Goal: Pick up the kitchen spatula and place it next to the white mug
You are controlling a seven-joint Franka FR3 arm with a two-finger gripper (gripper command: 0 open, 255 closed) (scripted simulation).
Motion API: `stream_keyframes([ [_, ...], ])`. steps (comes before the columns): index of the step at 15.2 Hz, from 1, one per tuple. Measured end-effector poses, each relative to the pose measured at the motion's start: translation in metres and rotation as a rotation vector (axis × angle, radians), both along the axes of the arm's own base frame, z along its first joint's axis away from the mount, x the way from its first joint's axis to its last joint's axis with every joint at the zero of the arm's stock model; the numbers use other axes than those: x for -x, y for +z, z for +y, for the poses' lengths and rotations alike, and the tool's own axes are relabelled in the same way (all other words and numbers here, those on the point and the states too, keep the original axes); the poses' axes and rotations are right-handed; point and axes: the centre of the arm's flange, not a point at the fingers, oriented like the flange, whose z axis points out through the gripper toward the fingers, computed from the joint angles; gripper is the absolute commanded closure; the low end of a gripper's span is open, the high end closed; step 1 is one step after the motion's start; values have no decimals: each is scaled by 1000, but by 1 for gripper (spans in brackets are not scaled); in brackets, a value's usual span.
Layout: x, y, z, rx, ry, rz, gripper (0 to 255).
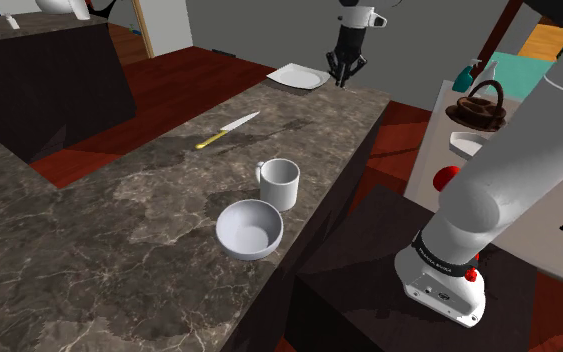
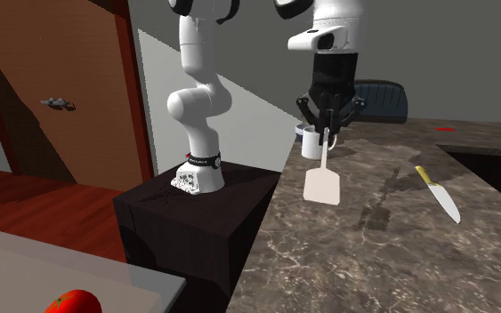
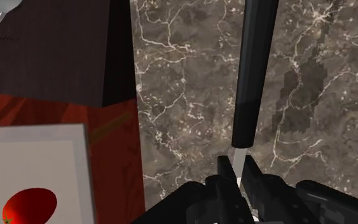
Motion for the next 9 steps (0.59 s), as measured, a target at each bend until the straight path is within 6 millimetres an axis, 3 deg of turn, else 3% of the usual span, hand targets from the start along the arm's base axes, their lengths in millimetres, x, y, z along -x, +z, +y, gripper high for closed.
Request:
stream_keyframes([
  [9,-23,-1,119,0,0,0,255],
])
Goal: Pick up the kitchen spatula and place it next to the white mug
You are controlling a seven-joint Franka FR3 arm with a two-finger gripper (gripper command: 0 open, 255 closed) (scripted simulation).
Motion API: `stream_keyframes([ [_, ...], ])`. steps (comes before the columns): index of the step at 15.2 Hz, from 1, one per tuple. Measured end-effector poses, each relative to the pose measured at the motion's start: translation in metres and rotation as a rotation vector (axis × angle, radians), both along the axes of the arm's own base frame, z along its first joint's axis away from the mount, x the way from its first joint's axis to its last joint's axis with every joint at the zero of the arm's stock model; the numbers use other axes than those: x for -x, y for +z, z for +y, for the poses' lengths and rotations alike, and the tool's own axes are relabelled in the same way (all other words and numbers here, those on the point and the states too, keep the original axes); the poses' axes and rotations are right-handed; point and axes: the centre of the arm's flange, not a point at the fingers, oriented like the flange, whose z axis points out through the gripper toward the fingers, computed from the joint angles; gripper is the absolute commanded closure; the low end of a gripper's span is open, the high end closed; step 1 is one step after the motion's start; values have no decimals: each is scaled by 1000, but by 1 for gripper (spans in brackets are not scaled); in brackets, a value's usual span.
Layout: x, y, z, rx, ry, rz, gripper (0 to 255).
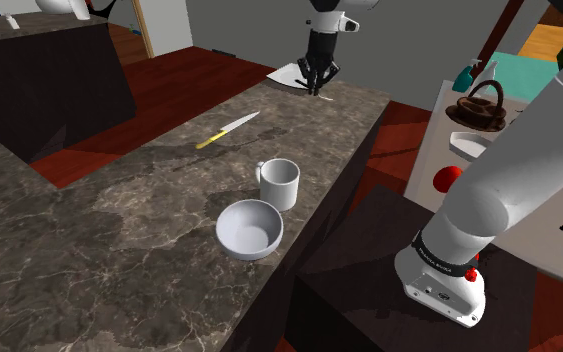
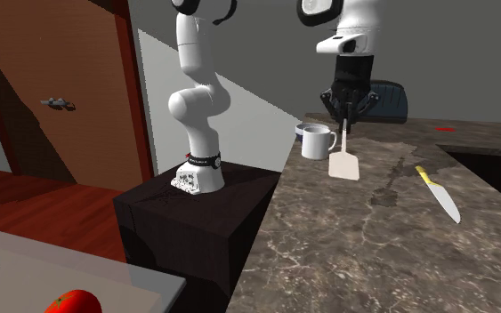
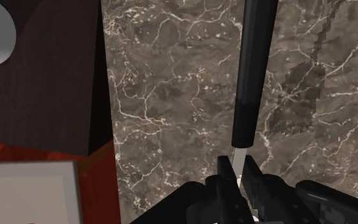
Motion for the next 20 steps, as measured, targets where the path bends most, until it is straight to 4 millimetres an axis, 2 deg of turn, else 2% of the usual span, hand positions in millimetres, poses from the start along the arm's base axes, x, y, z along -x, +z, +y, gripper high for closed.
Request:
stream_keyframes([
  [6,-7,1,77,0,0,0,255],
  [12,-26,-2,153,0,-1,0,255],
  [20,-41,0,259,1,-1,0,255],
])
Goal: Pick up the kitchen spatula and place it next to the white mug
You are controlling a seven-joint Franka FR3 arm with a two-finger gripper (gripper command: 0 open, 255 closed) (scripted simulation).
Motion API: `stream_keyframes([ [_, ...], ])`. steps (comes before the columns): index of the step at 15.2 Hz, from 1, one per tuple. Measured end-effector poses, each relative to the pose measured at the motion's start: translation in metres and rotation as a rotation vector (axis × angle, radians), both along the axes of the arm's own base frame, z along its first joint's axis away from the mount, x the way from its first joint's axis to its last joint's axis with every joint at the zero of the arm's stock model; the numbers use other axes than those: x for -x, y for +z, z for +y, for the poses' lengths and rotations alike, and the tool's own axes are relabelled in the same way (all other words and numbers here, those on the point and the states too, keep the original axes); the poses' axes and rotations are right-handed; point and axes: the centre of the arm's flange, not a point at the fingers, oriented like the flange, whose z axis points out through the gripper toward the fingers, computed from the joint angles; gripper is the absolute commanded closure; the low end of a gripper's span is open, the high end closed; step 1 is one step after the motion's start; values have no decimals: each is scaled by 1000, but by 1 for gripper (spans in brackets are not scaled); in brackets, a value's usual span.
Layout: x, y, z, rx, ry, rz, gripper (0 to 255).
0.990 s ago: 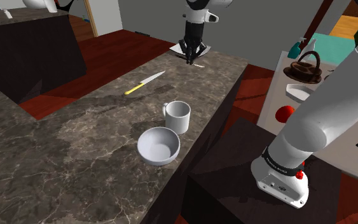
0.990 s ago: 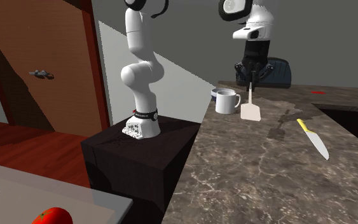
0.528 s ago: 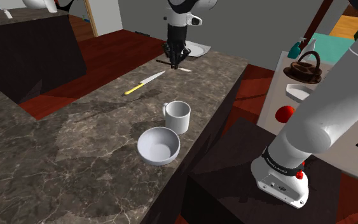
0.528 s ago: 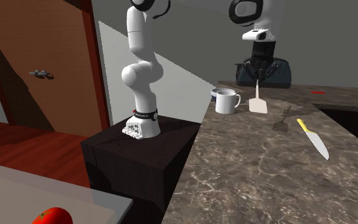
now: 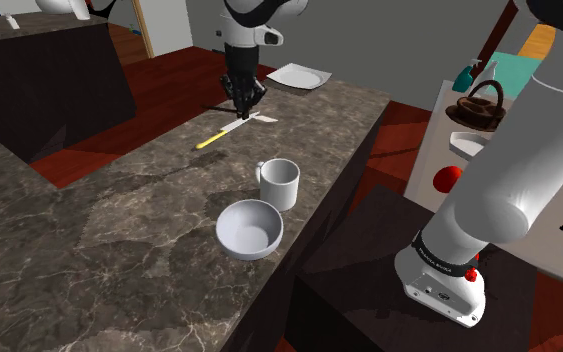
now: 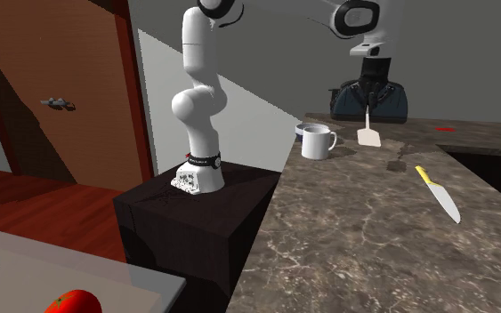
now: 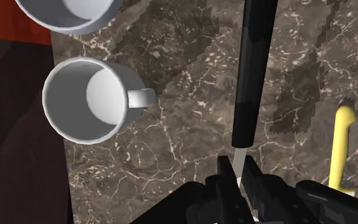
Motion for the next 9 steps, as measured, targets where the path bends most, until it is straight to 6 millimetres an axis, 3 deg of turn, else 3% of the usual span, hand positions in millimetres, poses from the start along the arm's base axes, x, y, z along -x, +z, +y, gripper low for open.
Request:
stream_keyframes([
  [9,-19,1,119,0,1,0,255],
])
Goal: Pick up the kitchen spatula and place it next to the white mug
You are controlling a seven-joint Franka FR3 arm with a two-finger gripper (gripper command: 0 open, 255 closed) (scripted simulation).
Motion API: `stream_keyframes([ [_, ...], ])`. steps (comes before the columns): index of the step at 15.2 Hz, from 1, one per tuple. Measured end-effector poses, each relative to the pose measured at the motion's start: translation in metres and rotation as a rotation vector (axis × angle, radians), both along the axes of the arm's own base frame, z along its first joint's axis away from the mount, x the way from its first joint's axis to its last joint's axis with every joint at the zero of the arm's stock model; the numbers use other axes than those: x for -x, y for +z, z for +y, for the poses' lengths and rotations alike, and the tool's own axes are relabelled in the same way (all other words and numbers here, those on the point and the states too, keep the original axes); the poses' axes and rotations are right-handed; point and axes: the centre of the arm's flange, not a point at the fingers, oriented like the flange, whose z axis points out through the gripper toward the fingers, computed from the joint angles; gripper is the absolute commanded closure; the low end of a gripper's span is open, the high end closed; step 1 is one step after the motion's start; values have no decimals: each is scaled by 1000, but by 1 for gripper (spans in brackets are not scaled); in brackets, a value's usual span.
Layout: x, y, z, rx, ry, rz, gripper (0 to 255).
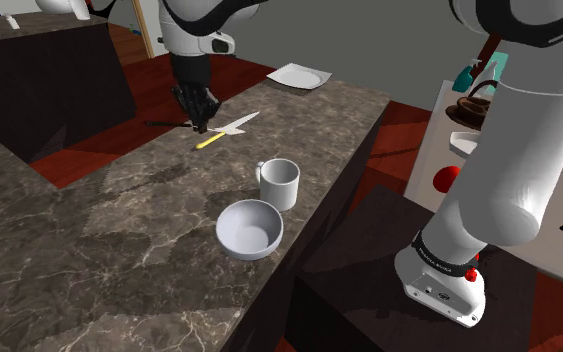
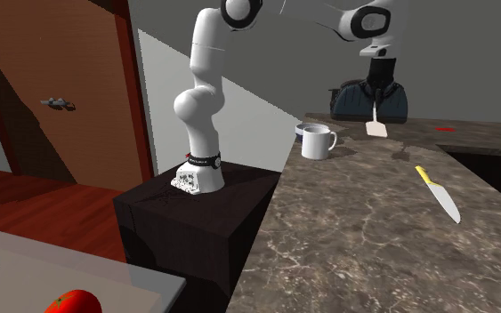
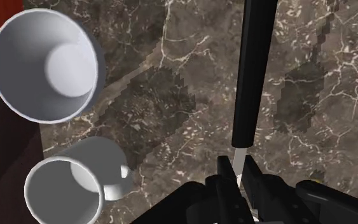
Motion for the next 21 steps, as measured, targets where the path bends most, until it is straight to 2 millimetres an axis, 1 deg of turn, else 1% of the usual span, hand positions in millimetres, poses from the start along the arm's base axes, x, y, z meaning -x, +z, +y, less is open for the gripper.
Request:
stream_keyframes([
  [3,-9,-3,35,0,0,0,255],
  [4,-9,-2,48,0,0,0,255],
  [5,-12,-3,63,0,0,-1,255],
  [6,-14,-5,69,0,0,0,255],
  [8,-16,-11,73,0,-1,0,255],
  [11,-15,-26,76,0,-2,0,255],
  [21,-15,-79,76,0,-2,0,255],
])
